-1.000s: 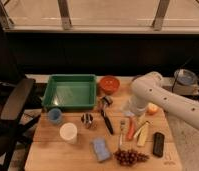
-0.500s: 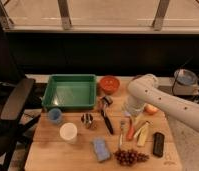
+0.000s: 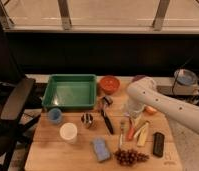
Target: Place pepper in table surface
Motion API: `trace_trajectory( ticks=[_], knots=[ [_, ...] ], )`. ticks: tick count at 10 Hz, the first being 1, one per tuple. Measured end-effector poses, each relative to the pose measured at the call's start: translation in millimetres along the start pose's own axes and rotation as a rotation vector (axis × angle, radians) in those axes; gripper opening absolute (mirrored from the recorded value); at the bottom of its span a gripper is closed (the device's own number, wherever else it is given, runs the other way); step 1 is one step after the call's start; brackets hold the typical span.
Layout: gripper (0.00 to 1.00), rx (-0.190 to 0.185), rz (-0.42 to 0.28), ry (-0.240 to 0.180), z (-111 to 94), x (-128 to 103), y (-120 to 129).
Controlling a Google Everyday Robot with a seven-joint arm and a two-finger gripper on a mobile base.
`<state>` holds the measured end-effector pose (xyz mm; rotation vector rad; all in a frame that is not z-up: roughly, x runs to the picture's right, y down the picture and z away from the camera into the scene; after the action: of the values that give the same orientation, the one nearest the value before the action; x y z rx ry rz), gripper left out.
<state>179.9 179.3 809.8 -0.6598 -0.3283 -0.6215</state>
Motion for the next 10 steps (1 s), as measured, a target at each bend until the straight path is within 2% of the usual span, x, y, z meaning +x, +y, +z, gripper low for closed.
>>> trace_trajectory(
  ticks=[10],
  knots=[
    [0.65,-0.055,0.114,-0.047,34,20,35]
  ],
)
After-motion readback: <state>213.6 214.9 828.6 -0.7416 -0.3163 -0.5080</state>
